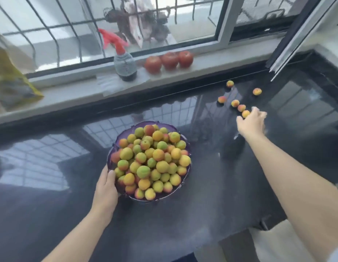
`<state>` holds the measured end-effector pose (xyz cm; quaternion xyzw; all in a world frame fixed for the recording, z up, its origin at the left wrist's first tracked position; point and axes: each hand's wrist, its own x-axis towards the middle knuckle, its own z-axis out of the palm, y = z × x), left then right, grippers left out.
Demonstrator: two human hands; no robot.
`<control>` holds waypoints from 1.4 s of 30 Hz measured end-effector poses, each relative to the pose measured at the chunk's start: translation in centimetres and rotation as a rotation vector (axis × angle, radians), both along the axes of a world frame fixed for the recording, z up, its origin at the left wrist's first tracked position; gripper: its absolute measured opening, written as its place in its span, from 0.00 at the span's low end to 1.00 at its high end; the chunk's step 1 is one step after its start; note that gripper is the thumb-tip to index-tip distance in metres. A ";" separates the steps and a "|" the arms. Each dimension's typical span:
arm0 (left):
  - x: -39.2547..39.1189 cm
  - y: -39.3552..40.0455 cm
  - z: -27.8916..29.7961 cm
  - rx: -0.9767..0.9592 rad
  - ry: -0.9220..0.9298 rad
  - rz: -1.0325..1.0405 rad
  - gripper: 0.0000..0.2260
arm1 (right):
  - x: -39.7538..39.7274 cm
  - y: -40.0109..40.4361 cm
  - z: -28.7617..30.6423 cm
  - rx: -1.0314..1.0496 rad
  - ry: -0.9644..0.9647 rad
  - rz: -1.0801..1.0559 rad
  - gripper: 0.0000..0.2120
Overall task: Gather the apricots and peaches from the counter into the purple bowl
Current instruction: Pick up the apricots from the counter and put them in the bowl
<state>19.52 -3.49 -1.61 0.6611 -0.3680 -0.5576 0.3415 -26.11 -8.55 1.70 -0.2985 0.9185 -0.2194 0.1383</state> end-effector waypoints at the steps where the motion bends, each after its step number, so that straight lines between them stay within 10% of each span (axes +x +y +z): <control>1: -0.7 0.1 0.4 0.029 0.014 0.067 0.17 | -0.9 -1.1 -0.2 0.024 -0.021 -0.002 0.30; 12: -3.1 -0.1 2.3 0.255 0.098 0.273 0.16 | -1.1 -1.5 -2.7 0.057 -0.164 -0.068 0.12; 24: -1.5 -0.7 3.7 0.386 0.058 0.164 0.14 | 11.5 4.9 4.2 -0.227 -0.905 0.309 0.10; 34: -1.6 -0.7 4.2 0.389 0.029 0.147 0.14 | 20.1 0.6 6.8 -0.099 -0.305 0.848 0.13; 42: -2.0 -0.8 5.0 0.406 -0.017 0.134 0.14 | 21.8 0.1 4.5 -0.162 -0.146 0.809 0.10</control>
